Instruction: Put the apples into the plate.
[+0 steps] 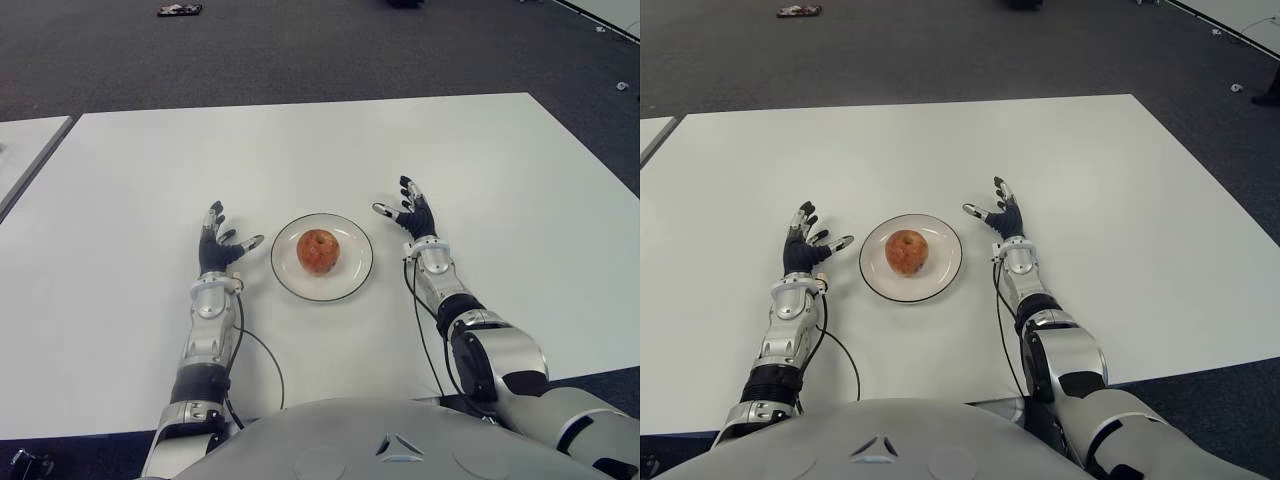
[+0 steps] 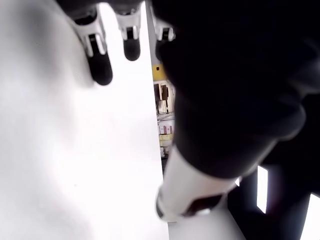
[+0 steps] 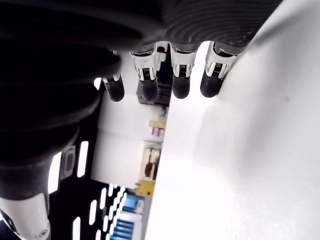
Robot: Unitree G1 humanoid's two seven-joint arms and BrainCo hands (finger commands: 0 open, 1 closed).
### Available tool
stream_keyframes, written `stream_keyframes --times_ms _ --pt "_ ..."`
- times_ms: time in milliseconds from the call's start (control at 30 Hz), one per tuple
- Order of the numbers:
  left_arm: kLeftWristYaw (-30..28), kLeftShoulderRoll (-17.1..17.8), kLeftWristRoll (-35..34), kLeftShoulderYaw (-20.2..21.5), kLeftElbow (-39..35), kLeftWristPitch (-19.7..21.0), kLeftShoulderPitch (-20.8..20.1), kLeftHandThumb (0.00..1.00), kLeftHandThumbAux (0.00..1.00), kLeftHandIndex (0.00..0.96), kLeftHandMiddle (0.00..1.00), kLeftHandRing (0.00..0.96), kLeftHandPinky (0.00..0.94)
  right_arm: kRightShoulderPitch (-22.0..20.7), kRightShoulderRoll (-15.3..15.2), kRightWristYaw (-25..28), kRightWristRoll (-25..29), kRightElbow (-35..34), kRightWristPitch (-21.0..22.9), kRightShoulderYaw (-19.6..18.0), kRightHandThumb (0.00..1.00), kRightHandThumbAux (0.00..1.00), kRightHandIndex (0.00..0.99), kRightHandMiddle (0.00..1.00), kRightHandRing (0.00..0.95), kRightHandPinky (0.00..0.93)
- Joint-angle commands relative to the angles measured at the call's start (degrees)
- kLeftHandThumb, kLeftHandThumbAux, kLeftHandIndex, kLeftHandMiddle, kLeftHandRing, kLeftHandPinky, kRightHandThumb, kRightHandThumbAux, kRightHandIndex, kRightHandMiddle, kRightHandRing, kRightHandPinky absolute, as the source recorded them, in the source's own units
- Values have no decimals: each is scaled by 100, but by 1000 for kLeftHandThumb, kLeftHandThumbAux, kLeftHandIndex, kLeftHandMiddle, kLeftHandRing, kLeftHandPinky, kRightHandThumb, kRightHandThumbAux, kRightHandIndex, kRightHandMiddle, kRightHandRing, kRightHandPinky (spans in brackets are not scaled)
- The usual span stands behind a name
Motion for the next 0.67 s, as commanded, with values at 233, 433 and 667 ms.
stream_keyframes --times_ms 233,433,667 --pt "-122 5 36 -92 -239 197 114 0 302 0 0 0 14 348 187 229 200 36 46 -61 31 729 0 0 0 45" --pt "-130 10 54 -108 -334 256 150 0 298 0 0 0 14 346 266 300 368 43 189 -189 74 764 0 3 17 79" --pt "-158 31 40 -117 -371 257 172 0 292 0 0 0 14 322 311 416 519 46 463 -282 113 780 0 31 57 131"
